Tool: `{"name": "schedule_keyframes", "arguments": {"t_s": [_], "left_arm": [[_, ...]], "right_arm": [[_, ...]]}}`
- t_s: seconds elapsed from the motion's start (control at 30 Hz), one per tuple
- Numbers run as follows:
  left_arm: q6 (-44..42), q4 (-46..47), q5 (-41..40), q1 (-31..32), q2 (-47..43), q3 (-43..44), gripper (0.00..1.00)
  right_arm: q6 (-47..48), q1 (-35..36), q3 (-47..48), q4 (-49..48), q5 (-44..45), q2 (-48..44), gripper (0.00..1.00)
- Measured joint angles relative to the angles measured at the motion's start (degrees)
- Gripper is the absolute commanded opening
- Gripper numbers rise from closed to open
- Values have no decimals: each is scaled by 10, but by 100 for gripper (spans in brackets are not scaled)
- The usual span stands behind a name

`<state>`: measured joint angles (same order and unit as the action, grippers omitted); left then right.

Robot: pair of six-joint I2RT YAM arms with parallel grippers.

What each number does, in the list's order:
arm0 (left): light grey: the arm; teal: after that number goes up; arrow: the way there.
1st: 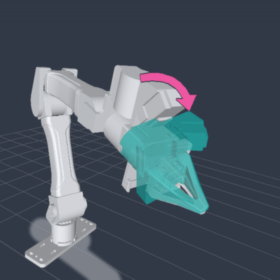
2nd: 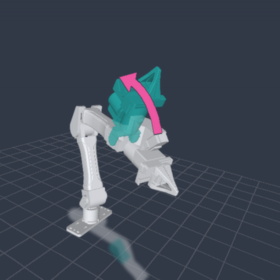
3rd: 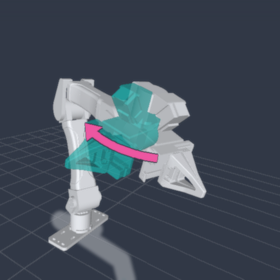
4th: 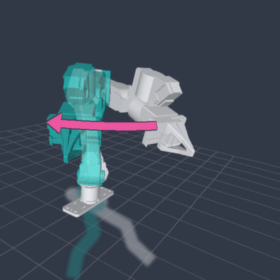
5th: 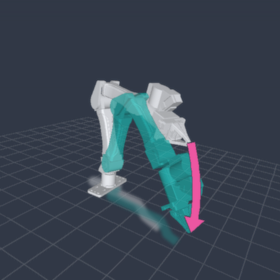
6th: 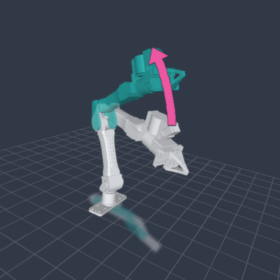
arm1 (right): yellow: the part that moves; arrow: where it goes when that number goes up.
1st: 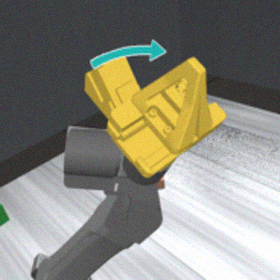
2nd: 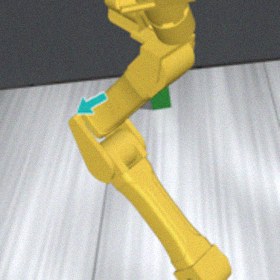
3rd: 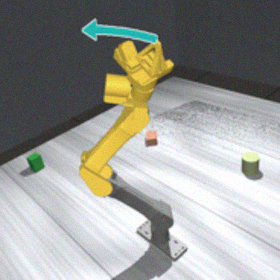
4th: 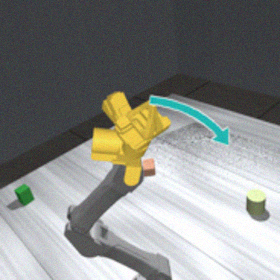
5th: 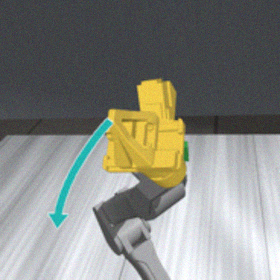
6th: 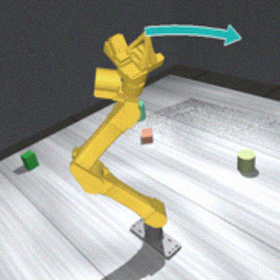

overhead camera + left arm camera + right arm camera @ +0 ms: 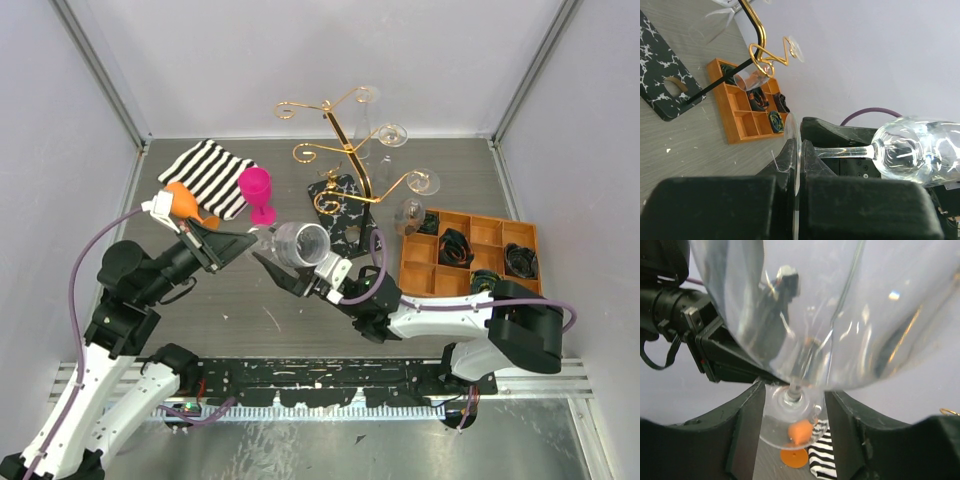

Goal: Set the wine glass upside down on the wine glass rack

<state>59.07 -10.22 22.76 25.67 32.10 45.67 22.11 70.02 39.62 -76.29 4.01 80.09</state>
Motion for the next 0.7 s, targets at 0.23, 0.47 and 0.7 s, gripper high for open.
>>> {"name": "schedule_keyframes", "arguments": {"t_s": [0.23, 0.47, 0.7], "left_arm": [[-23, -26, -4, 1, -7, 14, 0], [-77, -58, -7, 2, -1, 40, 0], [-198, -142, -47, 3, -8, 79, 0]], "right_arm": [[-13, 0, -50, 4, 10, -30, 62], [-37, 1, -114, 21, 36, -71, 65], [-95, 0, -194, 87, 54, -126, 66]]}}
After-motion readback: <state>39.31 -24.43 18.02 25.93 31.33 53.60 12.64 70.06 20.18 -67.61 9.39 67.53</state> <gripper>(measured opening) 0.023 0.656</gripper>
